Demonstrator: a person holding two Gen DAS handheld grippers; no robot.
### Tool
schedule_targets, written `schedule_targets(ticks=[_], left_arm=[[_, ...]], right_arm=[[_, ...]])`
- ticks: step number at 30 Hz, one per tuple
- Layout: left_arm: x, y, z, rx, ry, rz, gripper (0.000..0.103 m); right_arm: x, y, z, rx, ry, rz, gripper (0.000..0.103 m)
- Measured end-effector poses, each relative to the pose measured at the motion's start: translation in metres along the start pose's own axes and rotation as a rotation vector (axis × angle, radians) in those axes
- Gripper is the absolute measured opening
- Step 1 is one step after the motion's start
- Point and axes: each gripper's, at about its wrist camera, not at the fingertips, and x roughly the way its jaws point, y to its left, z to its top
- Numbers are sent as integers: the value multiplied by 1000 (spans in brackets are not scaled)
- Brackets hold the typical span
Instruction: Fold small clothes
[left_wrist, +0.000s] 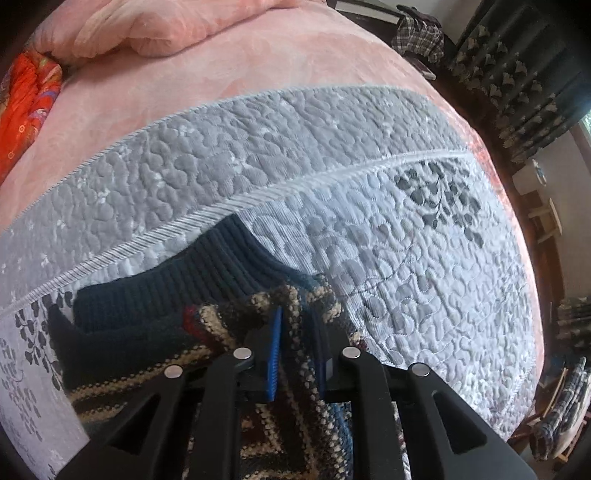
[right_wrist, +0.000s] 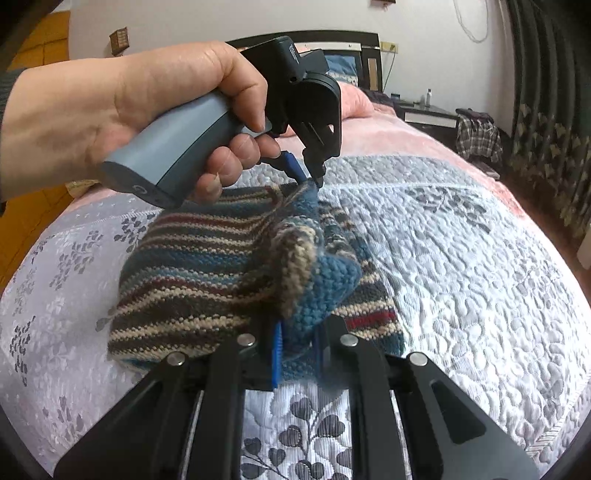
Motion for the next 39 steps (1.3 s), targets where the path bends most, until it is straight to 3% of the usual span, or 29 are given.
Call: schedule_targets(ticks=[3, 4, 6, 8, 9, 11, 15, 18, 24, 28, 31, 32, 33, 39], left_arm=[[6, -1, -4, -4, -24, 3, 23], [7, -2, -7, 1, -36, -8, 29], [6, -3, -10, 12, -55, -27, 51], [1, -1, -12, 16, -79, -30, 59], [-7, 4, -14, 6, -103, -46, 62], [-20, 12, -16, -7, -132, -72, 66], [-57, 48, -39, -5, -213, -116, 73], [-75, 88, -70, -80, -229, -229, 73], [-92, 141, -152, -200, -255, -448, 73], [-87, 148, -183, -229, -236, -527, 73], [-82, 144, -193, -221, -233, -558, 73], [-80, 142, -195, -223, -234, -563, 73], [-79, 143, -197, -226, -236, -570, 73], [-76, 146, -206, -263, -252, -635, 73]], right_arm=[[12, -12, -6, 60, 66, 47, 12], [19, -21, -9, 99, 105, 76, 13], [27, -33, -13, 157, 149, 113, 21], [34, -49, -17, 227, 188, 184, 32], [37, -59, -17, 273, 208, 236, 45], [45, -82, -13, 353, 258, 356, 57], [67, -123, 7, 460, 367, 580, 70], [96, -143, 29, 549, 468, 729, 70], [137, -132, 66, 516, 575, 745, 71], [156, -115, 84, 485, 610, 738, 67], [167, -110, 99, 464, 612, 712, 44], [167, -107, 101, 444, 609, 684, 28], [165, -104, 106, 413, 596, 647, 24], [112, -82, 147, 195, 405, 505, 18]])
